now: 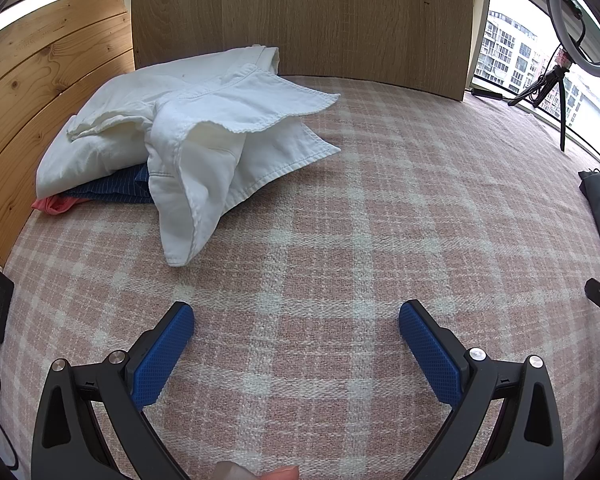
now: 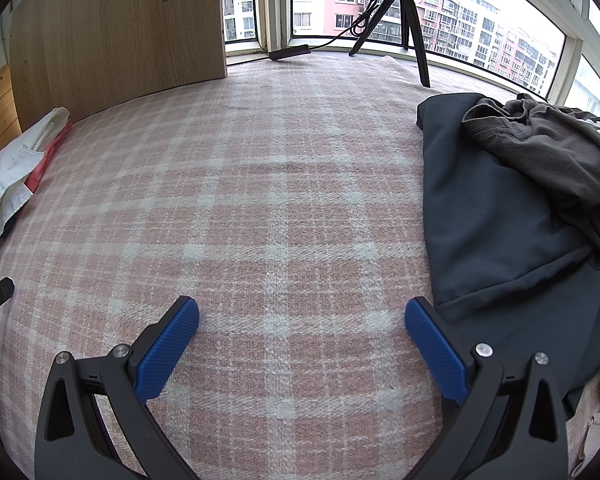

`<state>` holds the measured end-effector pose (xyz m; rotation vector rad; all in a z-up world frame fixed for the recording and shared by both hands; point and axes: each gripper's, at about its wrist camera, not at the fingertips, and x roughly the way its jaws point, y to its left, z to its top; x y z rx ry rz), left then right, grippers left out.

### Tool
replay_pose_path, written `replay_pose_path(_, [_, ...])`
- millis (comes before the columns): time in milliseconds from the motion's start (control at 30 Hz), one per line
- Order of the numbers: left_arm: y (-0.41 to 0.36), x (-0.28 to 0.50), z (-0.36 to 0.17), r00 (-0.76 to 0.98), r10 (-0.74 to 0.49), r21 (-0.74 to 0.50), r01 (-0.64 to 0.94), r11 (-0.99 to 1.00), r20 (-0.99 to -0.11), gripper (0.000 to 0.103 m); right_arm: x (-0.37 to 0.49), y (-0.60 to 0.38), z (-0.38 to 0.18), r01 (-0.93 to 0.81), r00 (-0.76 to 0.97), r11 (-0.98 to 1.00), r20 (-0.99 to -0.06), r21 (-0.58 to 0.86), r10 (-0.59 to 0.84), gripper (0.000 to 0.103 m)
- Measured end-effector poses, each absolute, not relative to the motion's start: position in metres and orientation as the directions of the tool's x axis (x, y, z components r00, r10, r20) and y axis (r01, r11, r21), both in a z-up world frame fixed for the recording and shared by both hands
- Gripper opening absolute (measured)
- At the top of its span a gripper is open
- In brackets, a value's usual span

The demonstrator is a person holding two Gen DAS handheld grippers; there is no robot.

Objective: Fold clothes
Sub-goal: 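Move both tools toward the heap of clothes on the bed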

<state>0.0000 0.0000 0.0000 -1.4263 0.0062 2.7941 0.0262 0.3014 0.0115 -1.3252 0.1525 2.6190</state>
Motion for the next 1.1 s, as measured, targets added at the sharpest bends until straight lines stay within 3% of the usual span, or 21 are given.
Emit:
replay_pose_path(633, [-0.003,0.004,0.001,-0.584,0.004,-0.011,0.008,-1.000,-0.812,0.103,0.026,0.304,0.013,-0.233,-0.561,-0.972,-0.817,0.002,0.133,0.103])
replay_pose_path(800, [-0.013,0.009,0.008,-0.569,0.048,-0.068,0.014,-0.998,-0.821,0.102,0.031,0.303,0.020,-0.240,-0.536,-0.971,-0.833,-0.005,0.136,0.103])
replay_pose_path(900, [-0.020,0.021,0.020,-0.578,0.084,-0.116,0.020,-0.993,-0.812,0.102,0.038,0.299,0.037,-0.232,-0.556,-0.972,-0.816,-0.031,0.158,0.103])
replay_pose_path(1100, [-0.022,0.051,0.077,-0.664,0.070,-0.062,-0.035,-0.997,-0.745,0.102,0.065,0.294,0.086,-0.235,-0.628,-0.972,-0.759,-0.025,0.171,0.103])
